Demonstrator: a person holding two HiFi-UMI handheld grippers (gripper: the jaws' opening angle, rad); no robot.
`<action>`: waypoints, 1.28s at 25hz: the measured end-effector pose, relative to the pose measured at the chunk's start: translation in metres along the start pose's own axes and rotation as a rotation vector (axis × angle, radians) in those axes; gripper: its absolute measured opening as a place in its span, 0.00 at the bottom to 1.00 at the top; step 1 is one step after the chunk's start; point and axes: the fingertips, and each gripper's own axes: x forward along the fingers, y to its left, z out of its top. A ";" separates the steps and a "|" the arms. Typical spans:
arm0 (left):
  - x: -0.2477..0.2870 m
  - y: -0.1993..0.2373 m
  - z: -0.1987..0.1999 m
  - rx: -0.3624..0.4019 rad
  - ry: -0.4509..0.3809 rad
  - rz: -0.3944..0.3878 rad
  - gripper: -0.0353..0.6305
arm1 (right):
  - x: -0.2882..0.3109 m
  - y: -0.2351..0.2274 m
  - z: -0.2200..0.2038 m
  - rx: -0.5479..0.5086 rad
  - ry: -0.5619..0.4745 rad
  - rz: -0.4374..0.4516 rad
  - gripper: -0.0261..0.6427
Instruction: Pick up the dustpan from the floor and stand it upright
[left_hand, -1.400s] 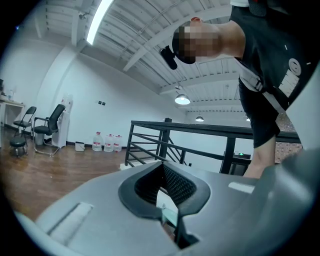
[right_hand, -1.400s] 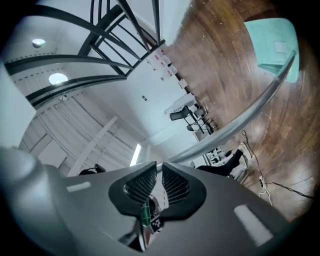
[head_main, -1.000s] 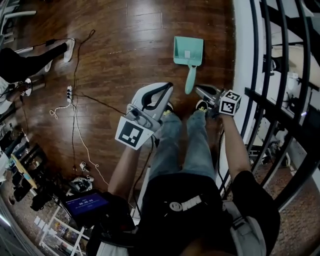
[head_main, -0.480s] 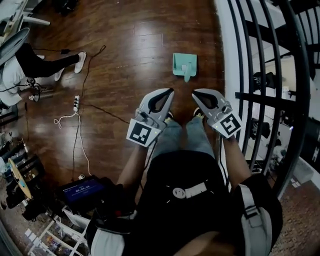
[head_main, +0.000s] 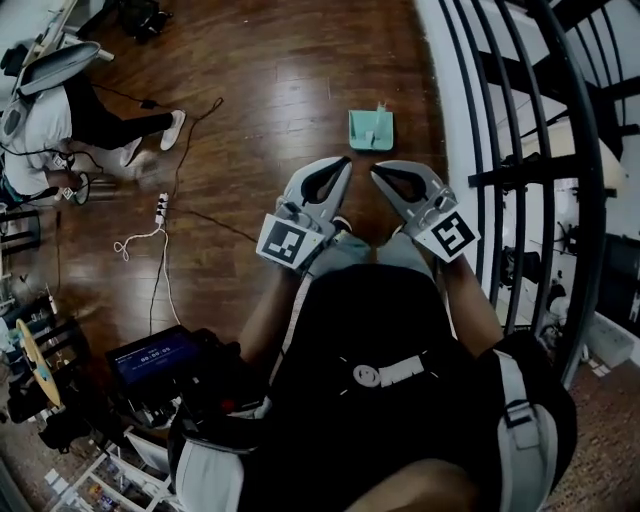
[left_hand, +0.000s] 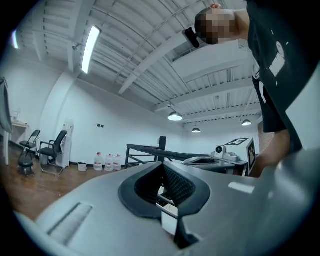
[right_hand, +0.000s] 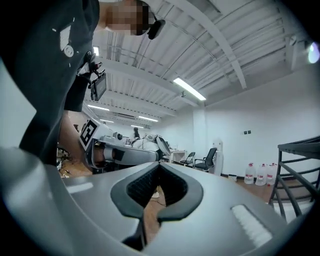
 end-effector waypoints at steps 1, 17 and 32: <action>0.001 -0.001 0.002 0.009 -0.002 -0.001 0.08 | 0.000 0.000 0.003 -0.001 -0.009 0.005 0.05; 0.012 -0.080 -0.017 0.049 0.038 0.025 0.08 | -0.069 -0.006 -0.008 0.076 -0.018 -0.018 0.04; 0.010 -0.106 -0.002 0.035 -0.025 0.054 0.08 | -0.098 0.012 0.001 0.019 -0.027 0.014 0.04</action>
